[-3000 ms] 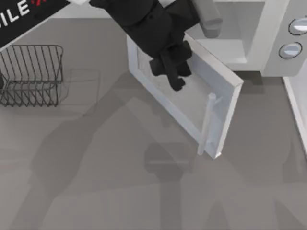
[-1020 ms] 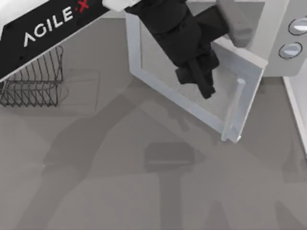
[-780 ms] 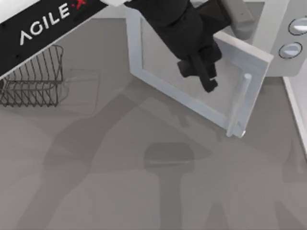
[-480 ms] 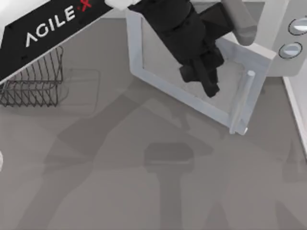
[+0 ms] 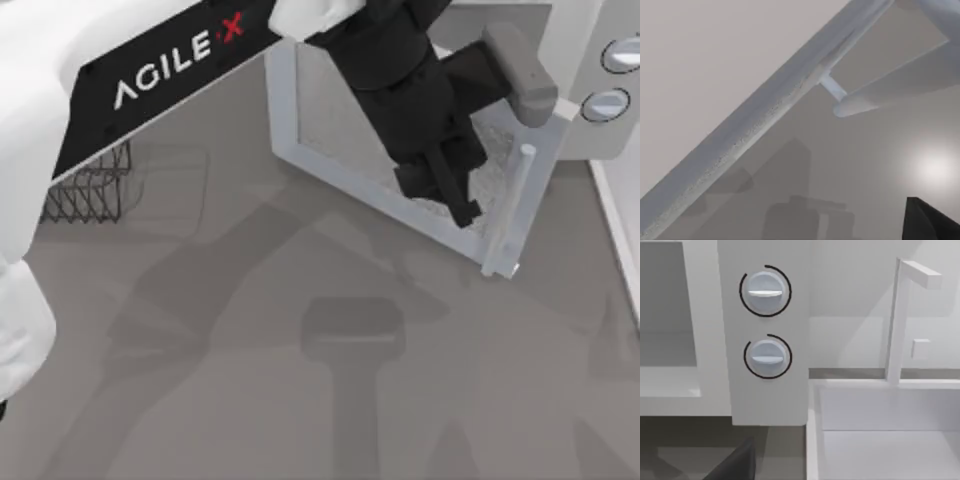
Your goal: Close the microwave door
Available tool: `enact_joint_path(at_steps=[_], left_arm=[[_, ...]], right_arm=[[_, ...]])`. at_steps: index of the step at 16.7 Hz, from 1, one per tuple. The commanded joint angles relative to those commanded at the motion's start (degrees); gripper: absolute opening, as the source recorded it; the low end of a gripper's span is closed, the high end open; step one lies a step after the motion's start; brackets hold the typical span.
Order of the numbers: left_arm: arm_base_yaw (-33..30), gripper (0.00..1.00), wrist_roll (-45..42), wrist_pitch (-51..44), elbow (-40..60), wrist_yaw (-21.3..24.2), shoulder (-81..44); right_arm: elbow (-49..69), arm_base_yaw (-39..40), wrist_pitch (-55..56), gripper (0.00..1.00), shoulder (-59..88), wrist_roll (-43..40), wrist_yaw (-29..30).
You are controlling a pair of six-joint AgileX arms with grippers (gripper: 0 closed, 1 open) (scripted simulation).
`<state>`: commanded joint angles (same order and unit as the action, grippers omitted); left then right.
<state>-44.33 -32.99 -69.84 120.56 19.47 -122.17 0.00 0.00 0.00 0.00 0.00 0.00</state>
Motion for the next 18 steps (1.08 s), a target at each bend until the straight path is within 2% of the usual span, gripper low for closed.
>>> enact_joint_path(at_steps=[8, 14, 18], left_arm=[[0.5, 0.00, 0.0, 2.2, 2.5, -1.1, 1.0], [-1.9, 0.00, 1.1, -2.1, 3.0, 0.3, -3.4], [-2.1, 0.00, 1.9, -1.9, 6.3, -0.6, -4.4]], right_arm=[[0.0, 0.0, 0.0, 1.00, 0.0, 0.0, 0.0], [0.0, 0.0, 0.0, 1.00, 0.0, 0.0, 0.0], [0.0, 0.0, 0.0, 1.00, 0.0, 0.0, 0.0]])
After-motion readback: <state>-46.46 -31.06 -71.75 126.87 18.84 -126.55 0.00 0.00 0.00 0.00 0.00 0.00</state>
